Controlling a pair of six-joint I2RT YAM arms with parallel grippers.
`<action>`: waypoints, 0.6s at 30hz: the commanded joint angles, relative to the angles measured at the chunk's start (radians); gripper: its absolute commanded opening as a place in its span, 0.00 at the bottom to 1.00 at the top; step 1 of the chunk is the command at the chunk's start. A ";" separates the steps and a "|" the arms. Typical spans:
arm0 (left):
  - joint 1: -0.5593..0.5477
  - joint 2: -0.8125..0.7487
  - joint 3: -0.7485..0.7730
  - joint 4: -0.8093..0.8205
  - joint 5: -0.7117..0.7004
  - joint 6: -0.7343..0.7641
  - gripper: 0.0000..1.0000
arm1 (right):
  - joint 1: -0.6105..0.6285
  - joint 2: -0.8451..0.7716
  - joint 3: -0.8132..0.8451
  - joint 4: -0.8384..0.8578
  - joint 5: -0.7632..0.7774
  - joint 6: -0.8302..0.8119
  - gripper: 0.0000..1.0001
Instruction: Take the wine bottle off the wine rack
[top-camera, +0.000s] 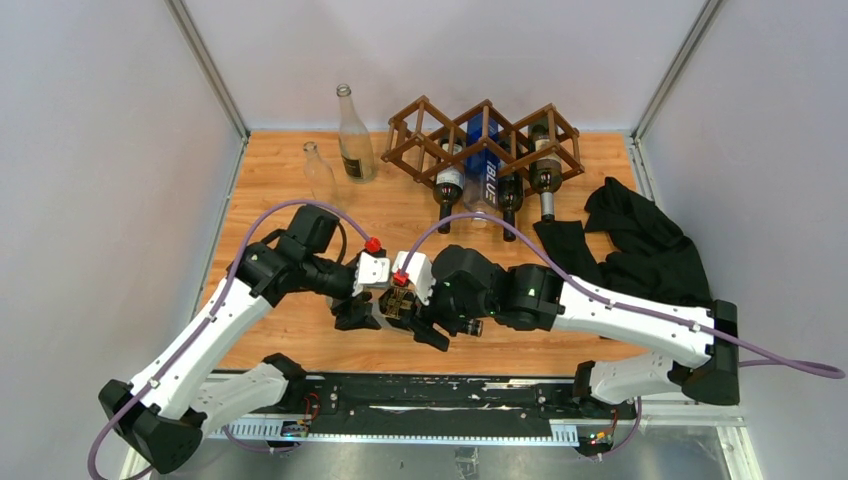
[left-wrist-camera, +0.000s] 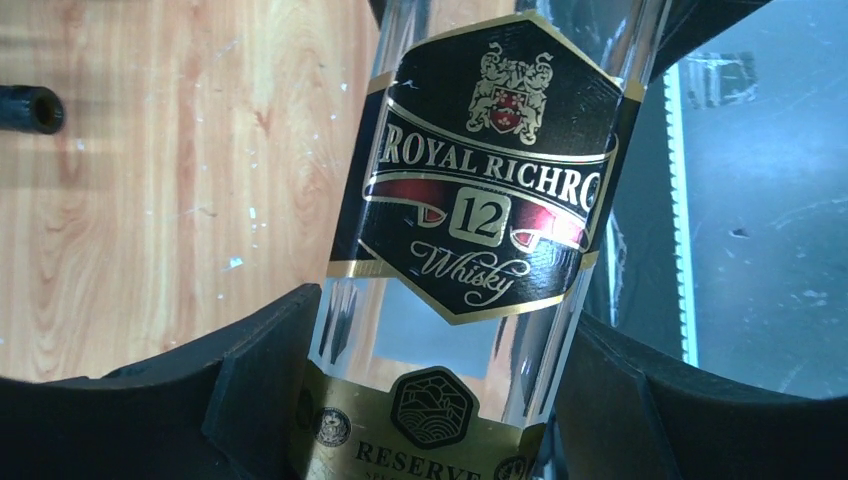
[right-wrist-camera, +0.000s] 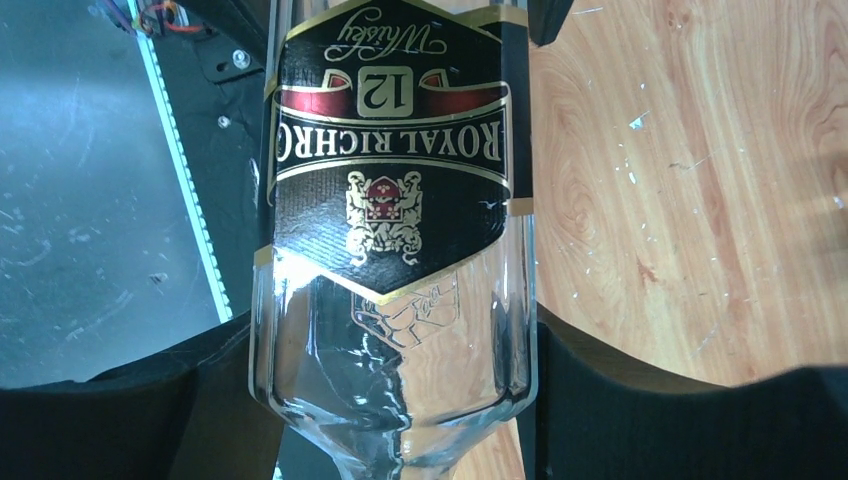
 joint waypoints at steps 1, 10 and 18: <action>-0.008 0.042 0.045 0.009 0.035 -0.033 0.70 | 0.004 -0.003 0.119 0.178 -0.081 -0.028 0.04; -0.008 0.065 0.082 0.014 0.037 -0.040 0.00 | -0.001 -0.067 0.108 0.211 0.096 0.002 0.89; -0.007 -0.027 0.010 0.421 0.007 -0.464 0.00 | -0.004 -0.212 0.076 0.270 0.259 0.043 0.92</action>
